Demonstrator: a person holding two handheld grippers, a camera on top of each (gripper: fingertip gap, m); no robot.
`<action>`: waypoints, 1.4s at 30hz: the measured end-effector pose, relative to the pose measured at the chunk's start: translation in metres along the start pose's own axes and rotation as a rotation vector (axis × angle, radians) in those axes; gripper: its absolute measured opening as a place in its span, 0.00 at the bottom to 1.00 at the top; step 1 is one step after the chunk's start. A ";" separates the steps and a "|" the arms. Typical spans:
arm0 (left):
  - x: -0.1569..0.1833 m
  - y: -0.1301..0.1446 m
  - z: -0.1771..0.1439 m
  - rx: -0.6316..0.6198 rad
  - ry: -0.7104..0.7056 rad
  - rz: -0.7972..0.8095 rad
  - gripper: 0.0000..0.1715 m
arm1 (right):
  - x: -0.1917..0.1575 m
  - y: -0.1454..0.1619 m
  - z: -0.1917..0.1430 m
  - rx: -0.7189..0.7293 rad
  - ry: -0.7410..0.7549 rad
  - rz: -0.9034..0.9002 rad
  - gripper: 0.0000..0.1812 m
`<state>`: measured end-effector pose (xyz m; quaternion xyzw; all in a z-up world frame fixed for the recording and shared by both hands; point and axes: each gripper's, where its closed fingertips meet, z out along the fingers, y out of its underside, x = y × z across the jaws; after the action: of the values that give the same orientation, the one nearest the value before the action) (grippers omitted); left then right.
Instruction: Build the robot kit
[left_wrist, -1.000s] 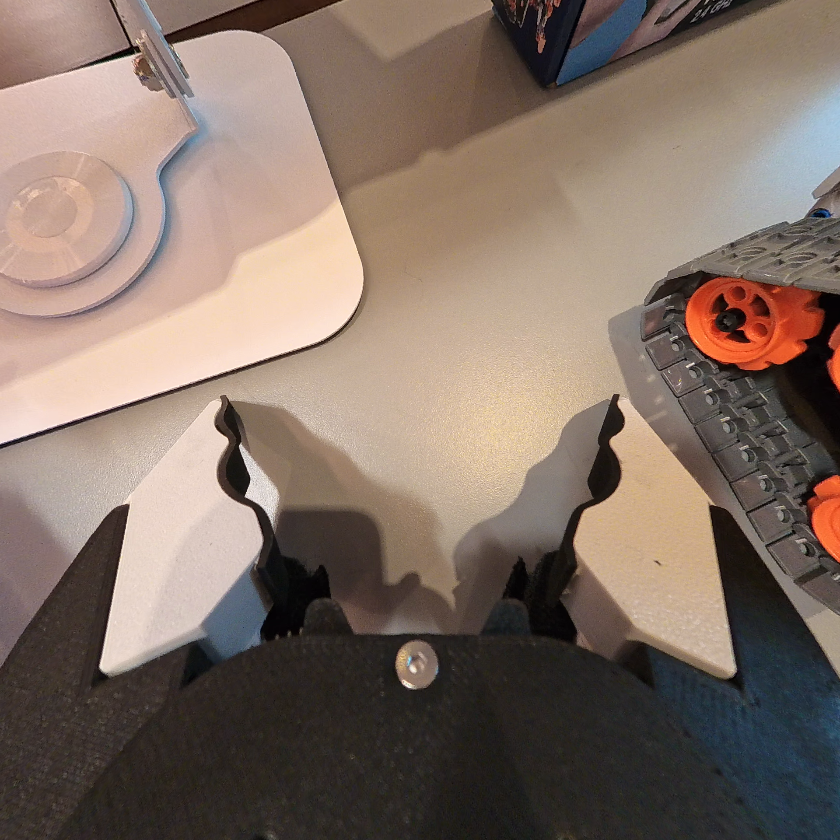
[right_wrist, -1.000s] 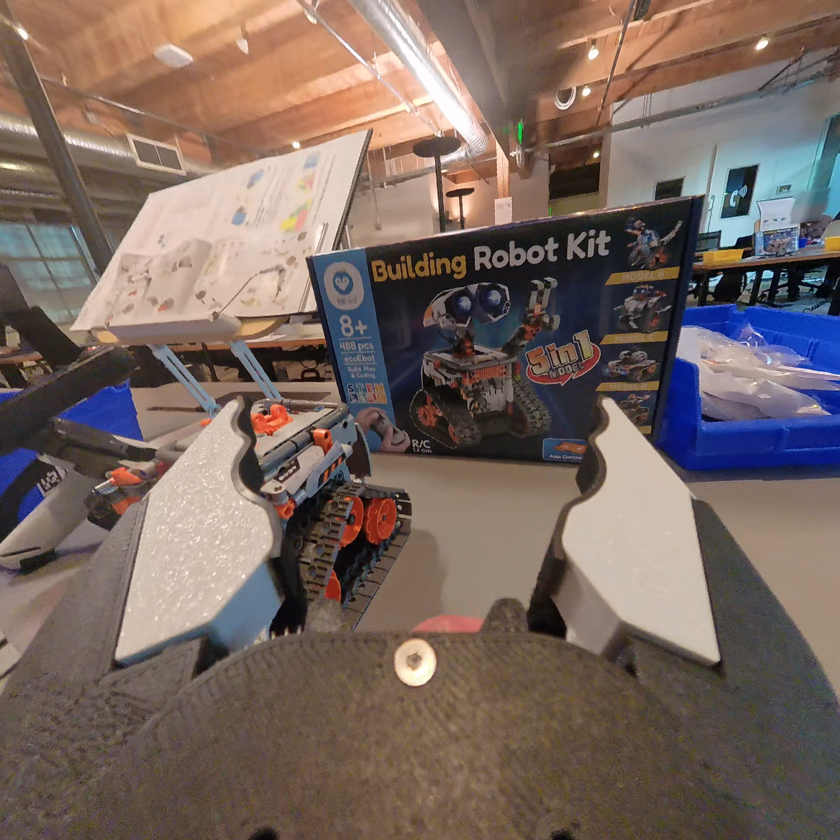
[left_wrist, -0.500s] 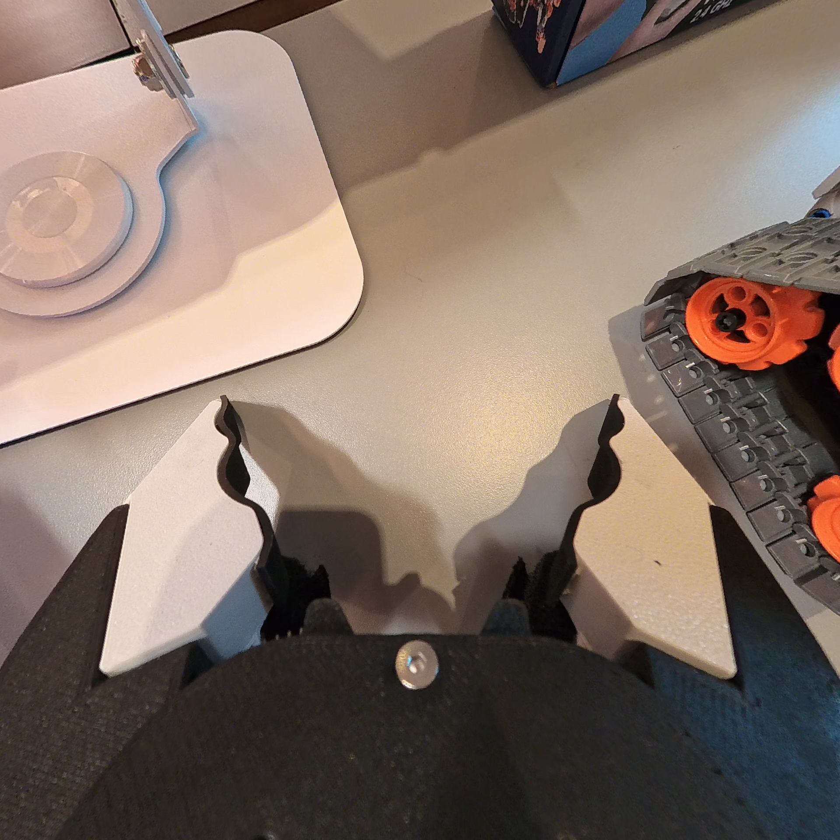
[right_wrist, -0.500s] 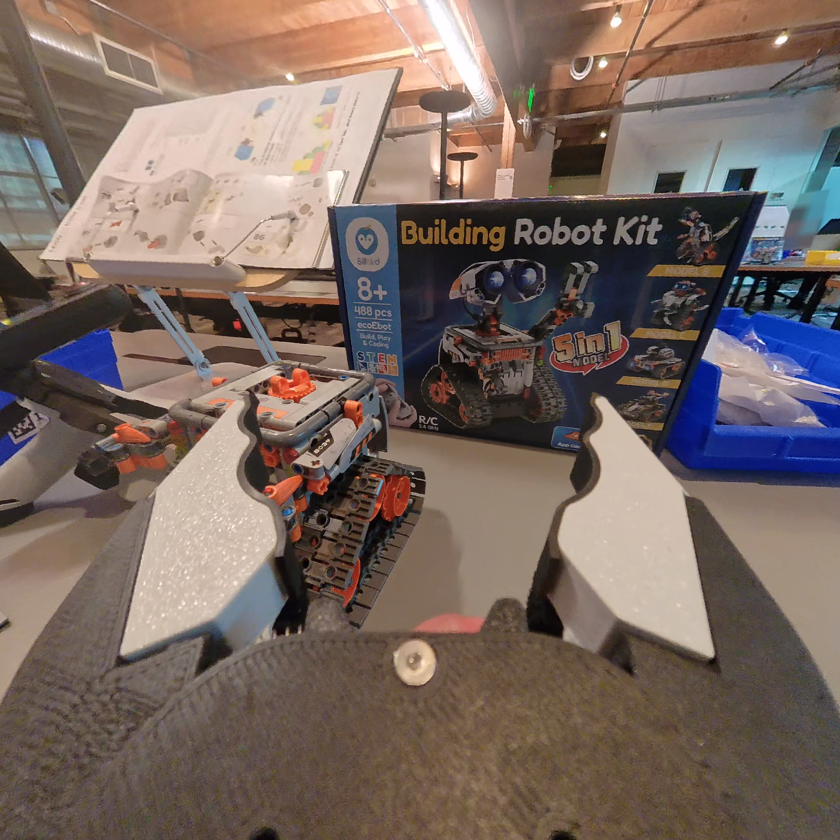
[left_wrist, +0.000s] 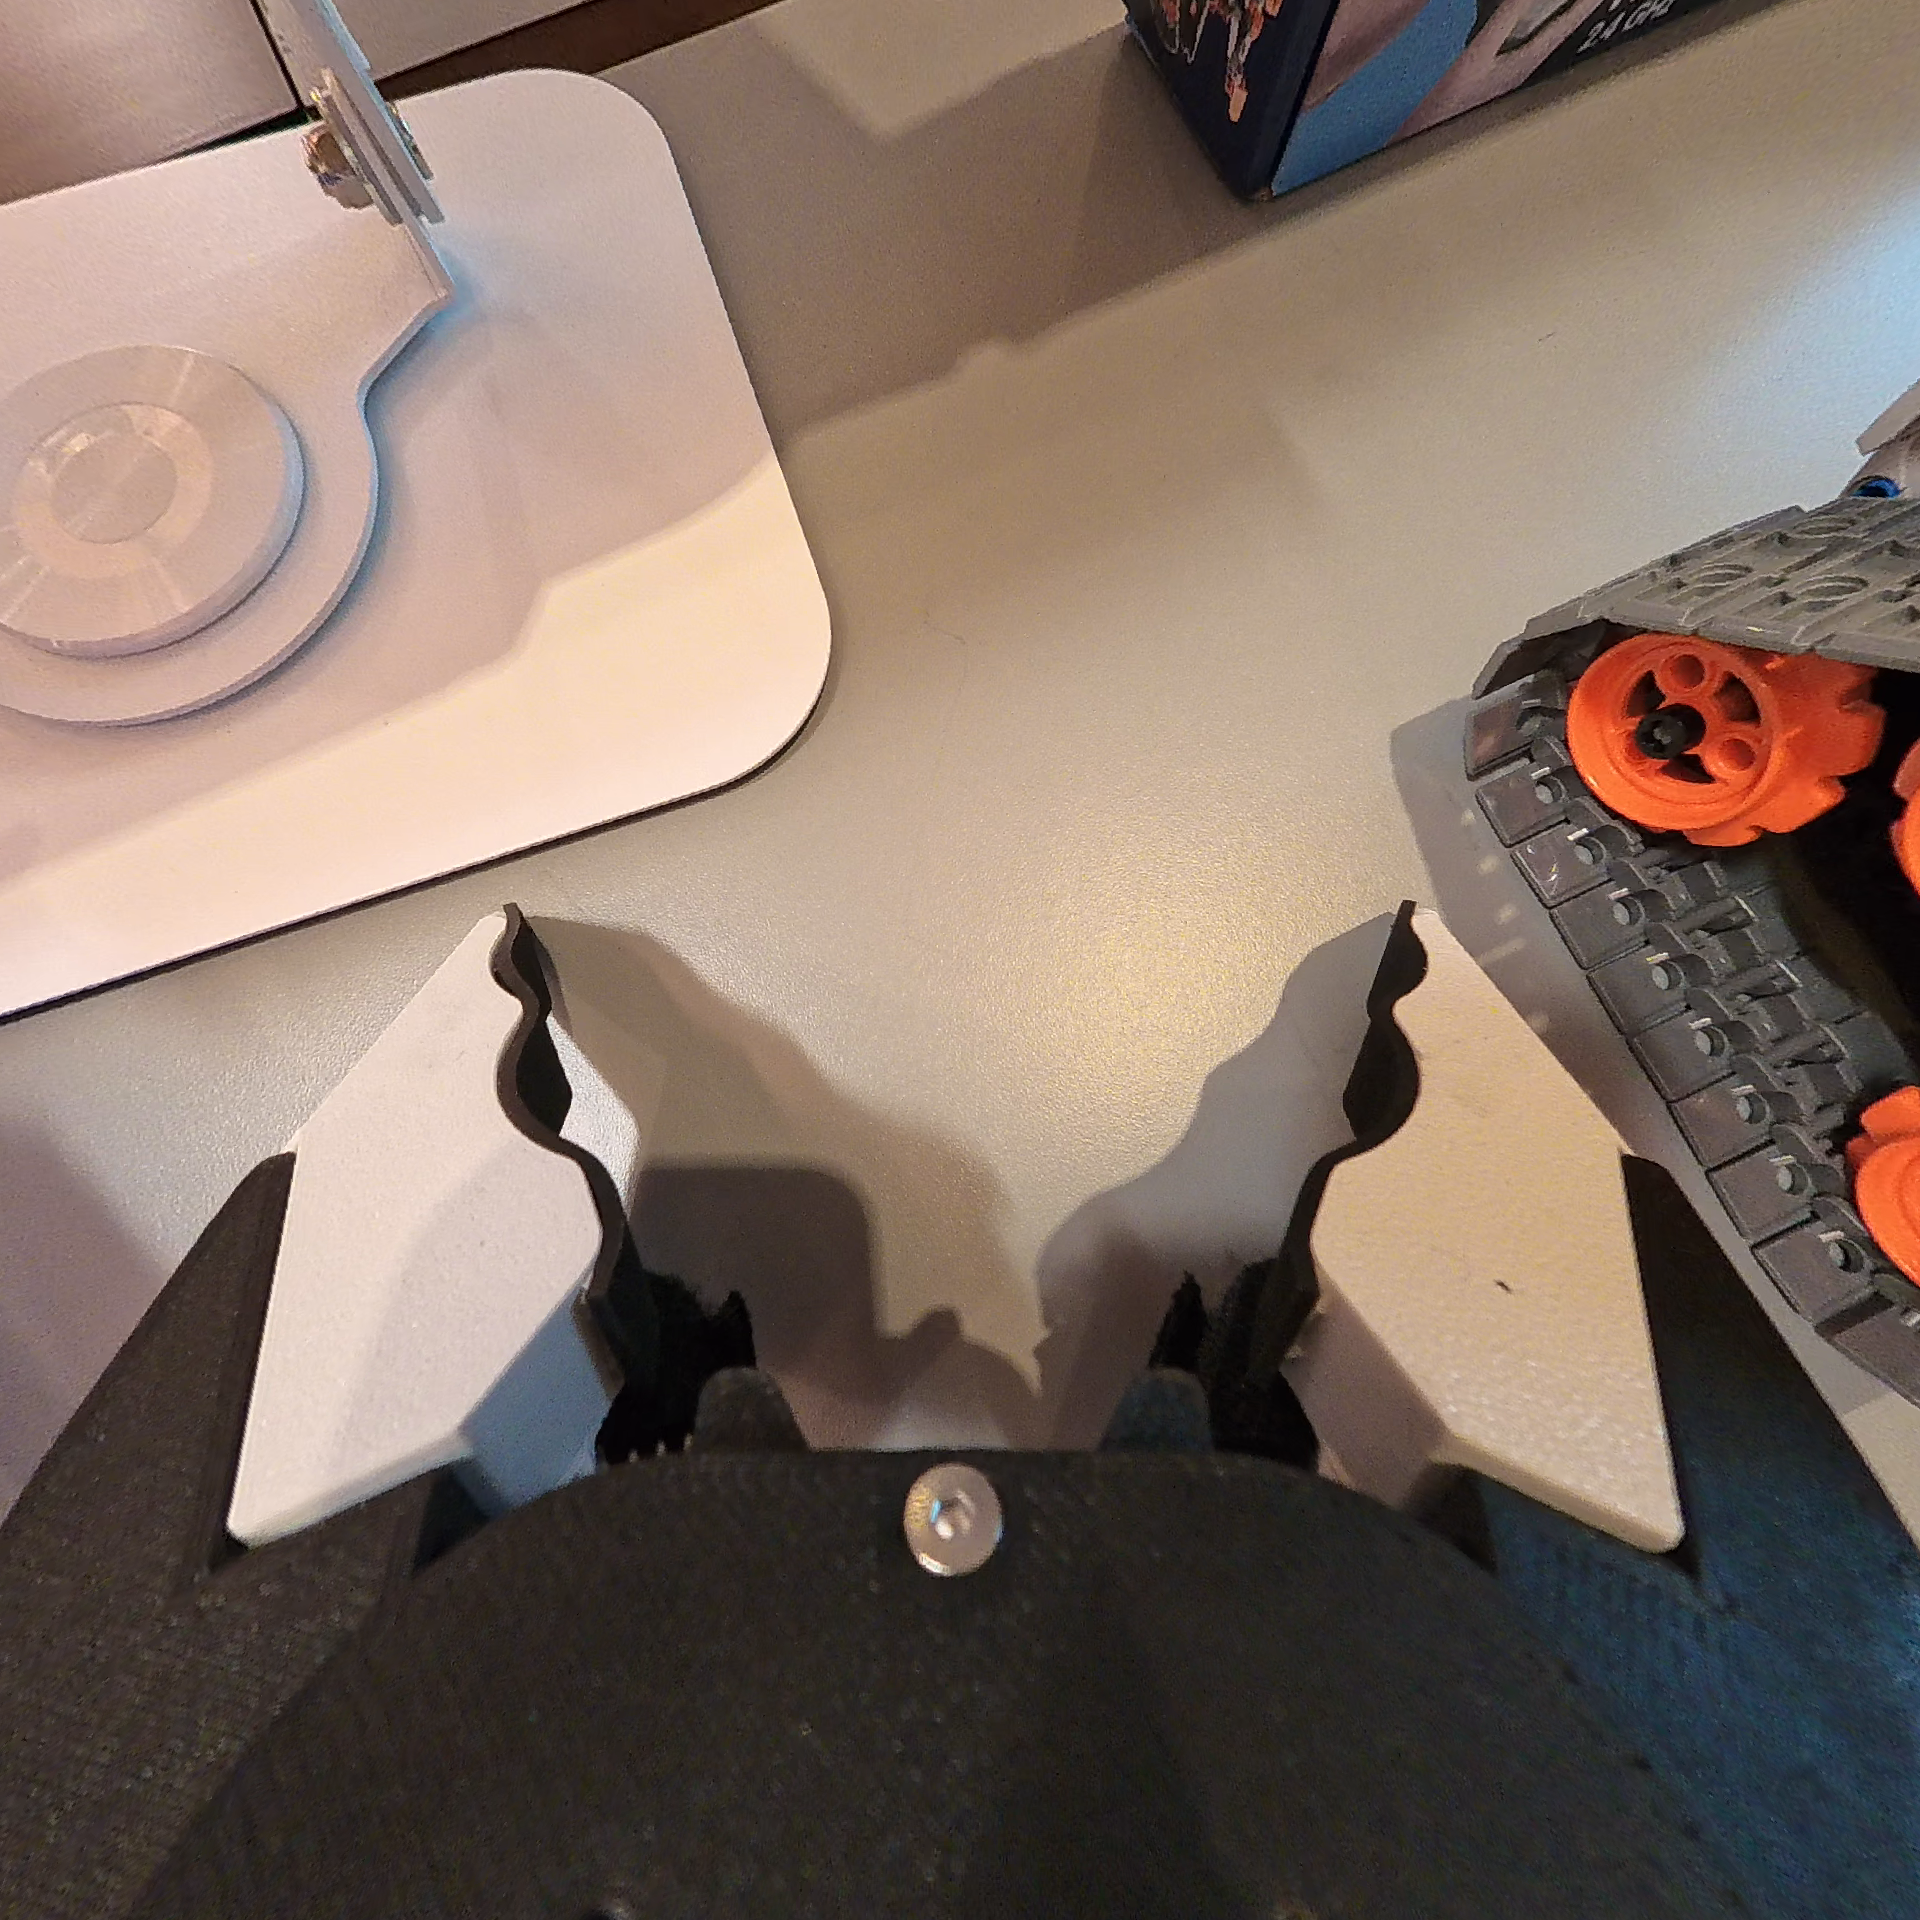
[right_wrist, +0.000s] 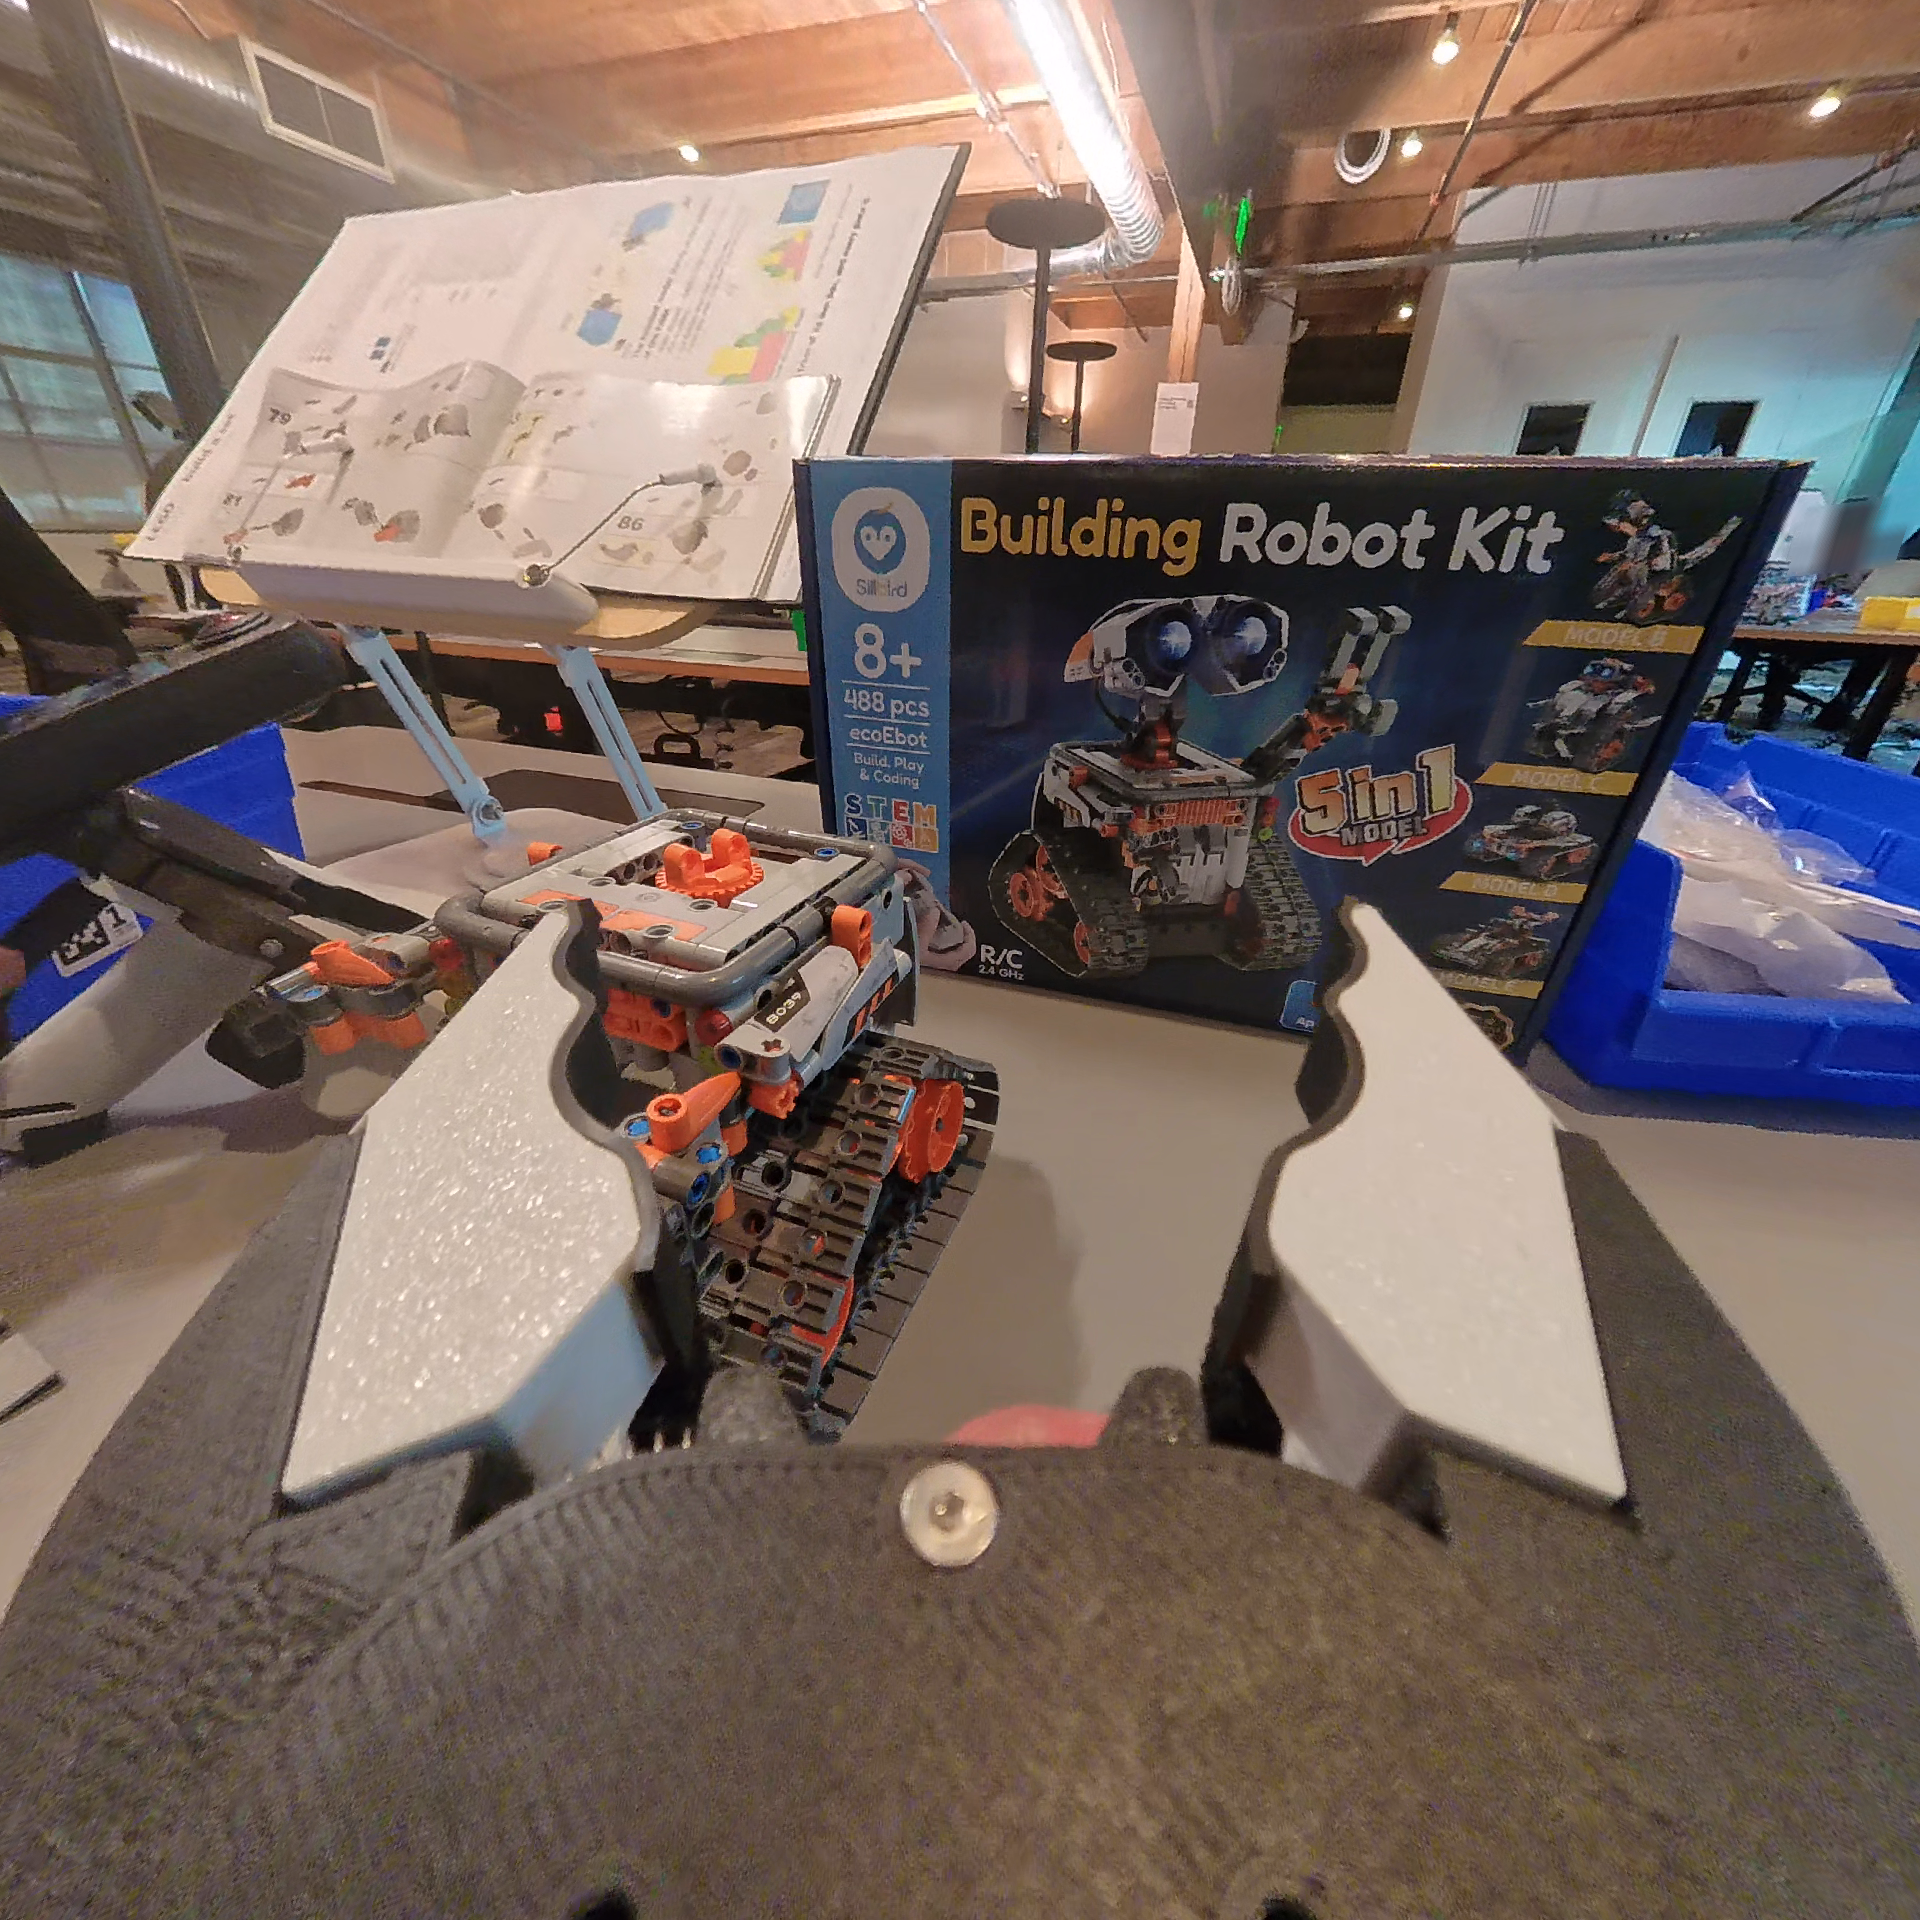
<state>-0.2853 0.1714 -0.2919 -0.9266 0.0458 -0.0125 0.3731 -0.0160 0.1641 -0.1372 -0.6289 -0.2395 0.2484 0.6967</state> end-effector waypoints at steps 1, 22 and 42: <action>0.000 0.000 0.000 0.000 0.000 0.000 0.87 | -0.001 0.000 0.000 -0.001 -0.006 -0.001 0.73; 0.003 -0.004 0.007 -0.020 -0.003 -0.007 0.93 | -0.005 0.000 0.002 0.000 -0.080 0.103 0.70; 0.096 -0.101 -0.273 0.890 0.522 0.144 0.11 | -0.098 -0.092 -0.047 0.211 -0.391 -0.119 0.06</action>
<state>-0.1979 0.0460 -0.0259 -0.6388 0.1909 -0.2356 0.7071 -0.0559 0.0574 -0.0525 -0.4773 -0.3796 0.3476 0.7122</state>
